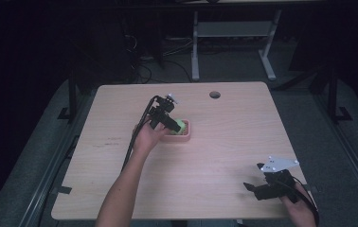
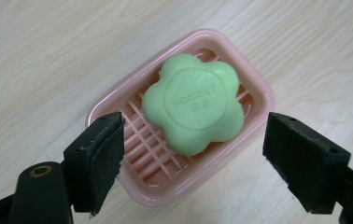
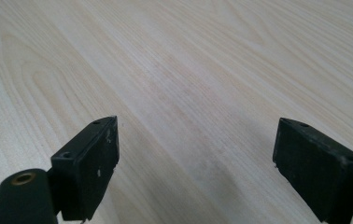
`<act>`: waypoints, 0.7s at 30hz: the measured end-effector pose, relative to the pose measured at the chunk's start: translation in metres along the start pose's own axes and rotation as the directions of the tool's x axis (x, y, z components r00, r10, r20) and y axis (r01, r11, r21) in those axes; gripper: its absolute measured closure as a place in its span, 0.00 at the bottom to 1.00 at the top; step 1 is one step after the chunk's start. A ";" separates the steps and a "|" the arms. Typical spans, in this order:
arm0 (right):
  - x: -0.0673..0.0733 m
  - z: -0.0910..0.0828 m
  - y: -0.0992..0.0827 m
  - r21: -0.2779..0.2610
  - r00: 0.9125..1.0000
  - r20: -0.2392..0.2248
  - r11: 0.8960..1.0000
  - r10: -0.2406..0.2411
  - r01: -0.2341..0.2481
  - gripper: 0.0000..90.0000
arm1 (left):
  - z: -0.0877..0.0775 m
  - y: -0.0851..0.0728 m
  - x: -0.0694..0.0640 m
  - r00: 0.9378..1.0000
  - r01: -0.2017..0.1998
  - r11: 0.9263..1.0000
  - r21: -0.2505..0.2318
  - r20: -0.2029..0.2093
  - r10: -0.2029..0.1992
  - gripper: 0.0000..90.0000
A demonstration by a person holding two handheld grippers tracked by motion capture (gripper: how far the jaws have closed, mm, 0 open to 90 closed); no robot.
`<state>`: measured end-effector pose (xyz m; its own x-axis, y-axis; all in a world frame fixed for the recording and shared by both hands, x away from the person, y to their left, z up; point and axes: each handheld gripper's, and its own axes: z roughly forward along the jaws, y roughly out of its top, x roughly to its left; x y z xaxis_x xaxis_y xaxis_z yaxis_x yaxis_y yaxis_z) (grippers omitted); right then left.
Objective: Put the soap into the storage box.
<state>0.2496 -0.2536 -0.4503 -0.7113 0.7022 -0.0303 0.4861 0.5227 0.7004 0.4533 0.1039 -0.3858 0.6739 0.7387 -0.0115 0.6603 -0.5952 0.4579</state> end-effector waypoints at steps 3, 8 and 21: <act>0.000 0.000 0.000 -0.003 1.000 0.000 1.000 0.006 -0.006 0.16 | -0.005 -0.001 -0.003 1.000 -0.012 1.000 -0.012 0.011 0.013 0.23; 0.001 0.000 0.000 0.000 1.000 0.005 1.000 -0.001 0.001 0.16 | -0.010 -0.007 -0.008 0.999 -0.025 0.999 -0.036 0.020 0.025 0.23; 0.001 0.001 0.000 0.003 1.000 0.019 1.000 -0.005 0.004 0.16 | -0.017 -0.031 -0.013 0.999 -0.035 0.998 -0.043 0.025 0.036 0.24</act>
<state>0.2496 -0.2524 -0.4513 -0.7035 0.7091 -0.0474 0.4845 0.5273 0.6981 0.4181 0.1179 -0.3847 0.7053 0.7087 -0.0168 0.6214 -0.6066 0.4959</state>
